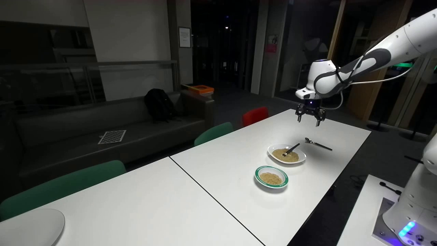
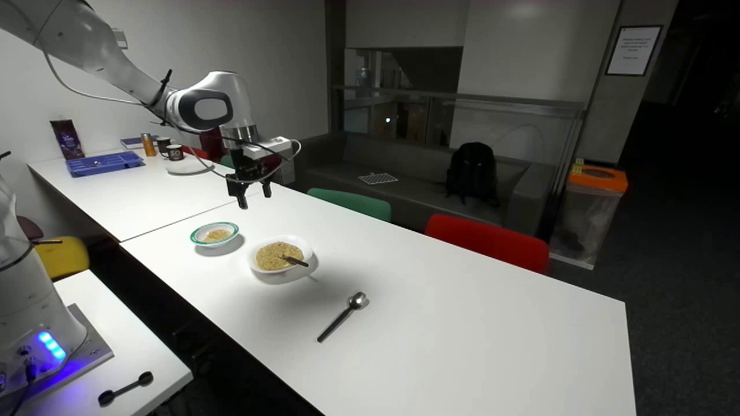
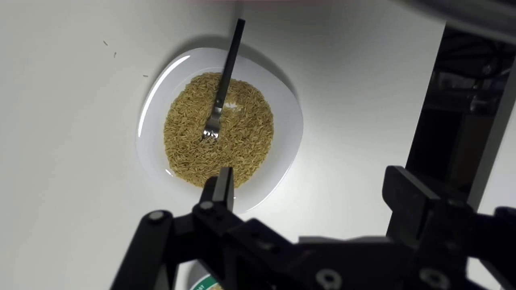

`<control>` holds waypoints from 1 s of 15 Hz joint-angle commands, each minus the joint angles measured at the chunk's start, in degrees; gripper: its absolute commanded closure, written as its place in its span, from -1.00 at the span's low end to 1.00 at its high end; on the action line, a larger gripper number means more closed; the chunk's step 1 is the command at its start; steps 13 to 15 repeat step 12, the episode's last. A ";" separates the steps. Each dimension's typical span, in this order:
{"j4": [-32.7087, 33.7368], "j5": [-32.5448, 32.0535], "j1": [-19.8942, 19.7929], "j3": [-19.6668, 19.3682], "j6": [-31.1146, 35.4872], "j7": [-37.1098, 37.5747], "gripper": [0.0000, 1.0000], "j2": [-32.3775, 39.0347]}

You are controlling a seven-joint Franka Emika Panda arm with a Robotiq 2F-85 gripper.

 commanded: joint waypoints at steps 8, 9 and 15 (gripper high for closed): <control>-10.10 -4.92 6.46 -0.90 10.42 -5.33 -1.00 -7.03; -10.09 -4.92 6.45 -0.93 10.42 -5.34 -1.00 -6.99; -10.07 -4.90 6.38 -1.19 10.42 -5.35 -1.00 -6.93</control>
